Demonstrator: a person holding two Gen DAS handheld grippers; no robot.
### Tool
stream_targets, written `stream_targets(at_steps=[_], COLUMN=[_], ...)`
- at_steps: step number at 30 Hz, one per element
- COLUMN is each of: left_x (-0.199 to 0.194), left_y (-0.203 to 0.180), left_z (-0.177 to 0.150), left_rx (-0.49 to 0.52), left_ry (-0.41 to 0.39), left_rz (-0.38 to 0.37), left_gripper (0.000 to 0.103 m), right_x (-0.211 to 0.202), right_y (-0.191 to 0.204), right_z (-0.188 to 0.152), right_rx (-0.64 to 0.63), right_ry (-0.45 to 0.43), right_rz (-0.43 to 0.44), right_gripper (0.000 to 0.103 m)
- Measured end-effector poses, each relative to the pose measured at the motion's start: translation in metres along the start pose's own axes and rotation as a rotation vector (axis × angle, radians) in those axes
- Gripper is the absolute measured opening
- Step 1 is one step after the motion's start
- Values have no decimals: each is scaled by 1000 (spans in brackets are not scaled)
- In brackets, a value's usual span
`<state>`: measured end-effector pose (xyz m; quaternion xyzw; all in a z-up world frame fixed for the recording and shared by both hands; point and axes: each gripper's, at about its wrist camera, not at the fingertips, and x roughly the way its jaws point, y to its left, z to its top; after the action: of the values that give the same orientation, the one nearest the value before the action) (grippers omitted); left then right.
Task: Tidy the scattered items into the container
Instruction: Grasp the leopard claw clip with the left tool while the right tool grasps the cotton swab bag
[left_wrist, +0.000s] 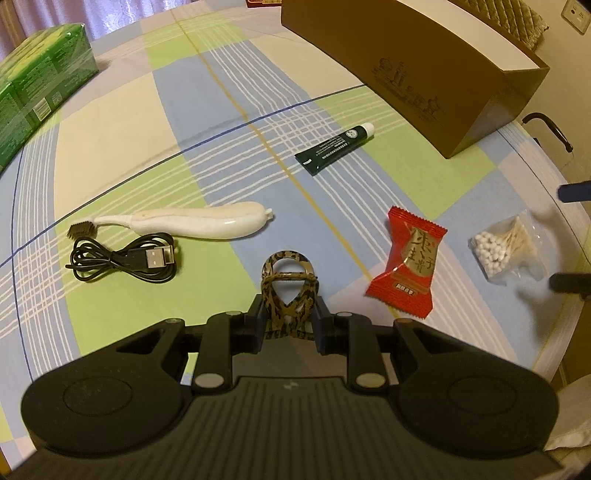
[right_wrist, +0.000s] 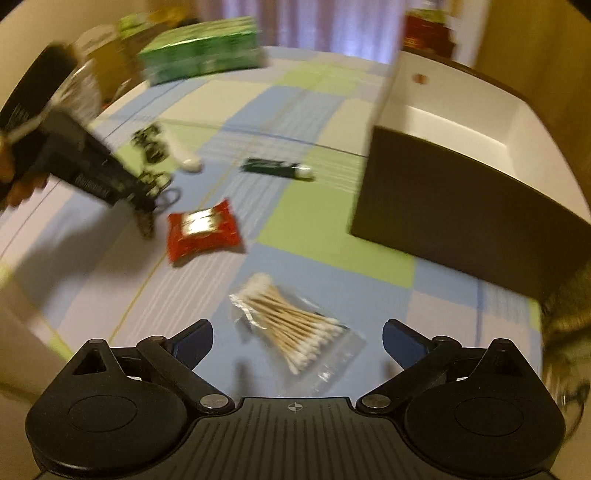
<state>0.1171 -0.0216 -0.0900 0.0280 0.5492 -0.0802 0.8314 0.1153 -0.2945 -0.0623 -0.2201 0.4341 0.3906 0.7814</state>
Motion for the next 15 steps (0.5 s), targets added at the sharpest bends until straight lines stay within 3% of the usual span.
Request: stream_targets(at_steps=[3, 5, 9, 11, 12, 13, 15], left_x=[-1, -2, -3, -3, -3, -4, -4], left_y=[0, 1, 3, 2, 2, 1, 1], left_z=[-3, -4, -6, -7, -7, -8, -9], left_rx=[-4, -11, -24, -26, -28, -30, -35], left_ry=[2, 2, 2, 3, 3, 3, 1], left_rz=[3, 7, 14, 18, 19, 20, 20], left_gripper=[21, 21, 21, 21, 21, 21, 21], right_x=[9, 22, 45, 49, 48, 47, 46], right_y=[1, -3, -11, -17, -18, -18, -16], right_z=[0, 1, 0, 2, 3, 4, 4], right_rx=[-98, -136, -178, -150, -141, -137, -121], right_ry=[4, 20, 41, 43, 43, 51, 53], right_rz=[32, 67, 111, 136, 125, 112, 100], right_gripper=[103, 83, 81, 49, 40, 35, 34])
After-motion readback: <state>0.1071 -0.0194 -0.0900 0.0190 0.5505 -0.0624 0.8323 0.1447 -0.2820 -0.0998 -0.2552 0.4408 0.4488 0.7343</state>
